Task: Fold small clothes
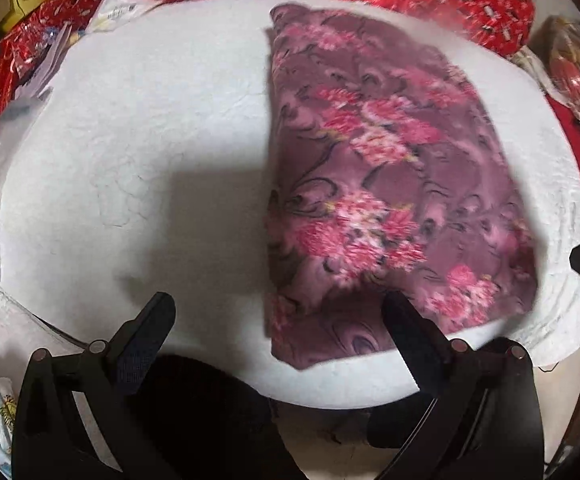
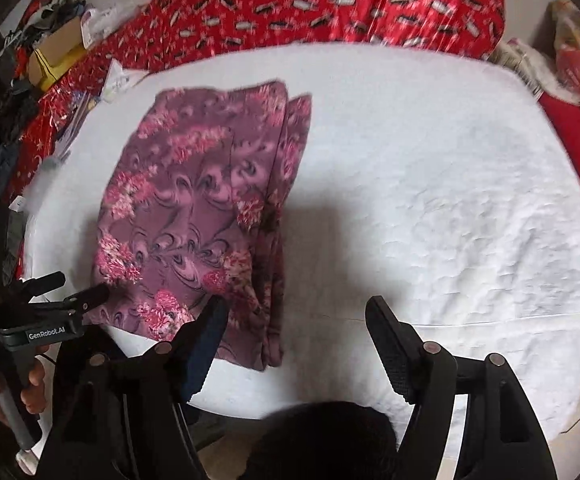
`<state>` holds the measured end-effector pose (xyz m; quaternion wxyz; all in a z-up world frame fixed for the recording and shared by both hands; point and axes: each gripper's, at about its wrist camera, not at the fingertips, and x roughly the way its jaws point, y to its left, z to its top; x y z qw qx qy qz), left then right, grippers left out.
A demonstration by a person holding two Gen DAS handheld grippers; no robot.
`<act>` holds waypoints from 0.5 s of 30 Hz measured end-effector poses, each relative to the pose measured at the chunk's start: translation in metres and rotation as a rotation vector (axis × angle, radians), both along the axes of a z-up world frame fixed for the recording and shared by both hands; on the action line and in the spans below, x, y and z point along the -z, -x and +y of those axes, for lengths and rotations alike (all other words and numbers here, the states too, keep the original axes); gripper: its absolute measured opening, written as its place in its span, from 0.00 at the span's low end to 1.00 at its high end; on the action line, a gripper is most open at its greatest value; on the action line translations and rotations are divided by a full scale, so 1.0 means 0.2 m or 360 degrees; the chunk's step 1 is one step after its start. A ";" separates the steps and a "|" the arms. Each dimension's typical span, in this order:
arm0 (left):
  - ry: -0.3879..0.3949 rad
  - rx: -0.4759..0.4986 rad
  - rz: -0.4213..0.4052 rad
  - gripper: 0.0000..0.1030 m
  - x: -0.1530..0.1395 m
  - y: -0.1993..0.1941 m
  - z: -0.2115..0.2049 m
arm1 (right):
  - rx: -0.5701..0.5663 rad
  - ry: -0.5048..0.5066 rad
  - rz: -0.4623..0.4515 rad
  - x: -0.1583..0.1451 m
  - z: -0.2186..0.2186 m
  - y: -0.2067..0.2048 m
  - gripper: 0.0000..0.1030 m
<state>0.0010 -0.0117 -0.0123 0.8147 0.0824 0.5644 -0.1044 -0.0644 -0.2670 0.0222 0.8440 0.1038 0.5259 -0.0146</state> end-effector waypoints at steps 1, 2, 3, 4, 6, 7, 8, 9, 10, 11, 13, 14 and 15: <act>0.0009 0.0016 -0.0032 1.00 -0.03 0.03 -0.01 | 0.0003 0.0012 -0.0021 -0.02 0.00 0.02 0.71; 0.0020 0.0031 -0.0057 1.00 -0.05 0.05 0.00 | 0.0008 0.0024 -0.0043 -0.05 -0.01 0.04 0.71; 0.0033 0.0048 -0.0085 1.00 -0.07 0.06 -0.01 | 0.0015 0.0037 -0.0062 -0.06 -0.02 0.06 0.73; 0.0045 0.0067 -0.0129 1.00 -0.10 0.10 -0.02 | 0.0023 0.0048 -0.0078 -0.07 -0.02 0.09 0.75; 0.0059 0.0095 -0.0191 1.00 -0.13 0.16 -0.01 | 0.0044 0.0072 -0.0111 -0.08 -0.01 0.12 0.82; 0.0065 0.0114 -0.0220 1.00 -0.14 0.18 -0.02 | 0.0065 0.0081 -0.0129 -0.08 0.00 0.15 0.83; 0.0069 0.0128 -0.0250 1.00 -0.16 0.20 -0.03 | 0.0079 0.0089 -0.0135 -0.07 0.01 0.16 0.87; 0.0072 0.0142 -0.0277 1.00 -0.16 0.20 -0.02 | 0.0097 0.0103 -0.0139 -0.06 0.02 0.18 0.89; 0.0074 0.0155 -0.0302 1.00 -0.17 0.22 -0.02 | 0.0105 0.0111 -0.0150 -0.06 0.03 0.19 0.89; 0.0078 0.0169 -0.0323 1.00 -0.18 0.22 -0.01 | 0.0095 0.0101 -0.0168 -0.05 0.04 0.21 0.90; 0.0085 0.0187 -0.0348 1.00 -0.19 0.24 -0.02 | 0.0062 0.0070 -0.0153 -0.04 0.07 0.22 0.92; 0.0095 0.0192 -0.0359 1.00 -0.19 0.25 0.00 | 0.0059 0.0074 -0.0146 -0.04 0.09 0.23 0.94; 0.0098 0.0193 -0.0366 1.00 -0.19 0.25 0.00 | 0.0054 0.0087 -0.0153 -0.04 0.10 0.24 0.94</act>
